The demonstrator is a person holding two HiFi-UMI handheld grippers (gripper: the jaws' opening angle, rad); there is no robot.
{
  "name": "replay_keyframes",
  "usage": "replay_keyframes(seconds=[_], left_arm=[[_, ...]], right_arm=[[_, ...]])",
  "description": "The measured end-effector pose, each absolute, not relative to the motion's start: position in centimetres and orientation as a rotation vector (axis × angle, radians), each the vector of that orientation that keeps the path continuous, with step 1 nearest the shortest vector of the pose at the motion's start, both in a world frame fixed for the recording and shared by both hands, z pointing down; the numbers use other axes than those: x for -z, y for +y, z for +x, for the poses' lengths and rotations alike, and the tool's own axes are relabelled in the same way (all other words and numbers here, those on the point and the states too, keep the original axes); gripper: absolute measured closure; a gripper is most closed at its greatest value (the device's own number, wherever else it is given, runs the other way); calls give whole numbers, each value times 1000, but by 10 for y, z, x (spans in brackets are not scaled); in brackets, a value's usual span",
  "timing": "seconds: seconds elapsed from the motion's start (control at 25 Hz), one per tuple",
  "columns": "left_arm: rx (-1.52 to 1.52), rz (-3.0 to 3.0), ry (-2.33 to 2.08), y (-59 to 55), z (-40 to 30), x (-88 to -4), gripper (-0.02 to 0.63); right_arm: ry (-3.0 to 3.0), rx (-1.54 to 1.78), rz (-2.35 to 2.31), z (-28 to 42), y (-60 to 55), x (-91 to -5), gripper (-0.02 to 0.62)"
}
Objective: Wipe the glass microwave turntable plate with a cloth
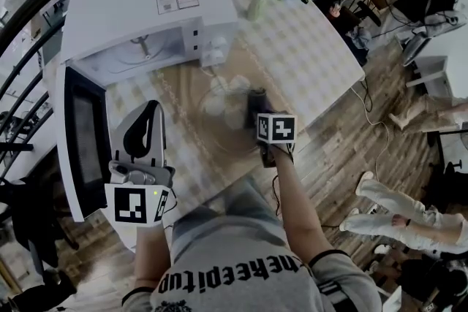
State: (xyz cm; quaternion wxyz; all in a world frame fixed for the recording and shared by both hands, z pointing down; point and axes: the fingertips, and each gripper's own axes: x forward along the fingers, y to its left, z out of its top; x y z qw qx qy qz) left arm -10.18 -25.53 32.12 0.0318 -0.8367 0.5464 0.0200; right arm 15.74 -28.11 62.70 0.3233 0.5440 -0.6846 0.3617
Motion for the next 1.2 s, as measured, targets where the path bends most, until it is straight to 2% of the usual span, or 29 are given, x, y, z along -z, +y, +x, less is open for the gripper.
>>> replay_keyframes(seconds=[0.2, 0.36, 0.48, 0.84, 1.2], left_arm=[[-64, -2573, 1682, -252, -101, -320, 595], [-69, -2572, 1675, -249, -102, -318, 595], [-75, -2567, 1675, -246, -104, -316, 594], [-83, -2549, 1685, -239, -117, -311, 595], [-88, -2568, 1661, -226, -124, -309, 595]], right_arm=[[-1751, -954, 1485, 186, -280, -628, 505], [-1730, -937, 1479, 183, -279, -624, 505], [-1781, -918, 1426, 155, -269, -615, 505], [-1997, -921, 1076, 5, -220, -613, 505], [-1986, -919, 1064, -1, -209, -624, 505]])
